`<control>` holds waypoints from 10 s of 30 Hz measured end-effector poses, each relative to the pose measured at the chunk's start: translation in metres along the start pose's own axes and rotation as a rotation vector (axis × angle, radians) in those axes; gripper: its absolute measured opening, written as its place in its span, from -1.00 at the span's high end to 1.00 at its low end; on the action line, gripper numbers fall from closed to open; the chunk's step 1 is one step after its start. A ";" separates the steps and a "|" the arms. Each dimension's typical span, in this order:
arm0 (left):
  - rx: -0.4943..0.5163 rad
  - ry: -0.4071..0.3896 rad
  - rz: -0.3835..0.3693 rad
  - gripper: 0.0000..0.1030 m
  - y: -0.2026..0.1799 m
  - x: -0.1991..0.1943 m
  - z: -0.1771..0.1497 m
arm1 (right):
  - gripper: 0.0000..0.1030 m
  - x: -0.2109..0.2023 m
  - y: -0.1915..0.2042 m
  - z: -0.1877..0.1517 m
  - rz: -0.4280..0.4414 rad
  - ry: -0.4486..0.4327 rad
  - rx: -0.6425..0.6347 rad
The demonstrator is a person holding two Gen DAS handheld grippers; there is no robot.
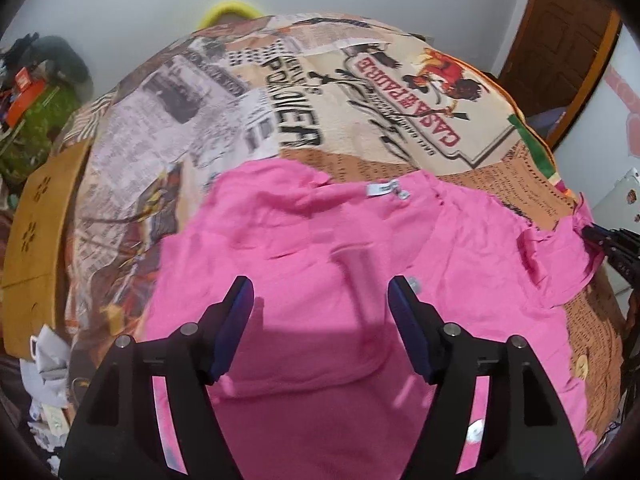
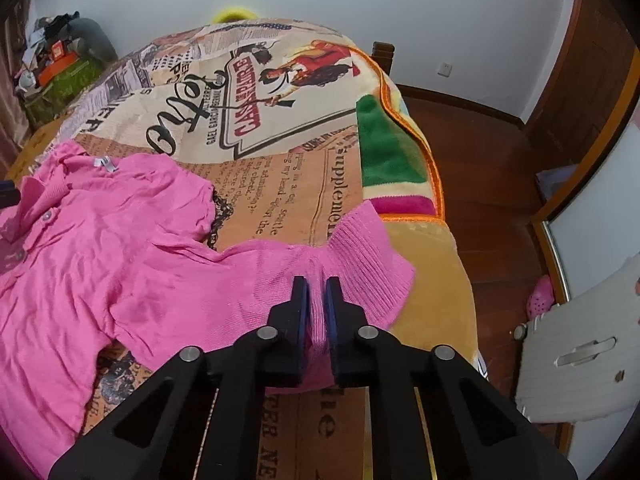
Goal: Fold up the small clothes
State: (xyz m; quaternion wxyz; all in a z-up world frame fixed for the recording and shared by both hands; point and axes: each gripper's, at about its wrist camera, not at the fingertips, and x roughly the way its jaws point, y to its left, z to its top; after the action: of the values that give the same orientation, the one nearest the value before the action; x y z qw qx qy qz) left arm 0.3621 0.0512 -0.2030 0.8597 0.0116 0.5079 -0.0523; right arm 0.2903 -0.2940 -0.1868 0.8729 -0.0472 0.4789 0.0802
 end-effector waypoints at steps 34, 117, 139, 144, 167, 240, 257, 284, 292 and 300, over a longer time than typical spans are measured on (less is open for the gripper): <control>-0.083 0.107 -0.160 0.79 -0.009 0.035 0.012 | 0.31 -0.036 0.028 0.004 0.080 -0.052 -0.052; -0.208 -0.015 -0.039 -0.19 0.114 -0.068 -0.079 | 0.91 -0.015 0.317 0.034 0.528 0.042 -0.593; -0.151 0.195 -0.204 0.20 0.024 -0.007 -0.056 | 0.27 -0.018 0.156 0.024 0.332 0.003 -0.261; -0.126 0.168 -0.203 0.90 0.014 -0.004 -0.052 | 0.27 -0.006 0.138 0.017 0.318 0.023 -0.220; -0.015 -0.017 0.012 0.93 0.019 -0.019 0.012 | 0.08 0.012 0.165 0.012 0.124 -0.019 -0.365; -0.052 -0.019 -0.080 0.93 0.024 -0.129 -0.126 | 0.89 -0.074 0.141 -0.066 0.444 0.046 -0.138; -0.114 0.099 -0.025 0.25 0.060 -0.093 -0.121 | 0.08 -0.060 0.132 -0.047 0.330 0.060 -0.160; -0.149 0.112 -0.141 0.87 0.031 -0.139 -0.195 | 0.85 -0.086 0.138 -0.122 0.460 0.153 -0.060; -0.140 -0.073 -0.113 0.88 0.038 -0.192 -0.151 | 0.85 -0.126 0.130 -0.084 0.459 -0.008 -0.077; -0.135 -0.174 -0.085 0.88 0.046 -0.199 -0.078 | 0.86 -0.136 0.132 -0.029 0.437 -0.150 -0.112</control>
State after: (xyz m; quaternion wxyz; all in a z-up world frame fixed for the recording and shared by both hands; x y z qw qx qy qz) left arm 0.2032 0.1180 -0.0686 0.8964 -0.0722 0.4339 -0.0552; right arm 0.1701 -0.1817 -0.0887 0.8640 0.0155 0.4062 0.2970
